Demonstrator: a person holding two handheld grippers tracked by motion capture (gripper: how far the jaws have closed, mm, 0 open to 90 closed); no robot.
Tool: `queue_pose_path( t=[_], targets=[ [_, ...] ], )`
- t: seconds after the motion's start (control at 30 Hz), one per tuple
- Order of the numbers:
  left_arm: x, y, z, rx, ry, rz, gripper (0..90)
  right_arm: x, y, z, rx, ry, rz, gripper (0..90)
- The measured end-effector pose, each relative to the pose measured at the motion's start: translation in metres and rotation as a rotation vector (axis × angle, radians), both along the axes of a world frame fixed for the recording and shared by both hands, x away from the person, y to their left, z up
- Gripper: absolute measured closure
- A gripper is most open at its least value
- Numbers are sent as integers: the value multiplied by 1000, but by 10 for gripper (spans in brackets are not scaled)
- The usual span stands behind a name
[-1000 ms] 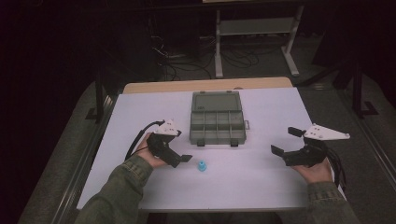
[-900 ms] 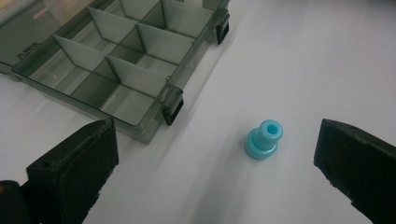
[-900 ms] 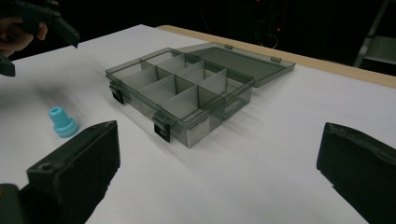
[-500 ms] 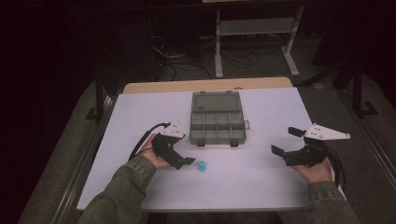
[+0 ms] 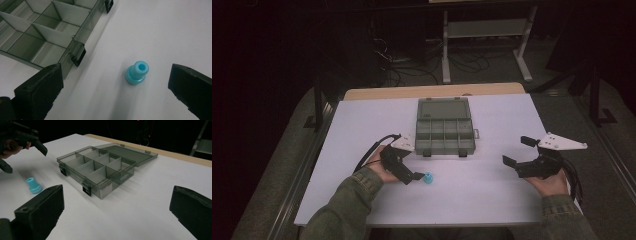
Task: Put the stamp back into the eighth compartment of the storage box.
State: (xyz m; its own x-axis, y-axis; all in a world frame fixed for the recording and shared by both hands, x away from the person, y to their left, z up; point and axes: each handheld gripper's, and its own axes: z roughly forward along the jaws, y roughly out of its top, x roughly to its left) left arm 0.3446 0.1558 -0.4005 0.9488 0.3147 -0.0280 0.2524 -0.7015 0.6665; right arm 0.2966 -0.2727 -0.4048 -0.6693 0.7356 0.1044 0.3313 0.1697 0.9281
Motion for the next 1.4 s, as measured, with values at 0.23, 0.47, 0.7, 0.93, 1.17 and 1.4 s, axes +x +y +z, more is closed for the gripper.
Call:
queue_pose_path(
  t=[0.23, 0.47, 0.7, 0.93, 1.17, 1.4],
  targets=[
    [0, -8, -4, 18, 15, -23, 0, 0, 0, 0, 0, 4, 1, 0],
    [-2, -17, -11, 50, 36, -46, 0, 0, 0, -1, 4, 3, 2, 0],
    [-4, -25, -16, 83, 46, -62, 5, 0, -1, 0, 6, 2, 3, 0],
    [-5, -30, -19, 91, 47, -84, 83, 0, -1, -1, 7, 4, 3, 0],
    [-10, -30, -17, 85, -4, -115, 288, 0, -1, -1, 4, 3, 3, 0],
    [-9, -28, -15, 74, 10, -118, 449, 0, -1, -1, 4, 2, 5, 0]
  ],
)
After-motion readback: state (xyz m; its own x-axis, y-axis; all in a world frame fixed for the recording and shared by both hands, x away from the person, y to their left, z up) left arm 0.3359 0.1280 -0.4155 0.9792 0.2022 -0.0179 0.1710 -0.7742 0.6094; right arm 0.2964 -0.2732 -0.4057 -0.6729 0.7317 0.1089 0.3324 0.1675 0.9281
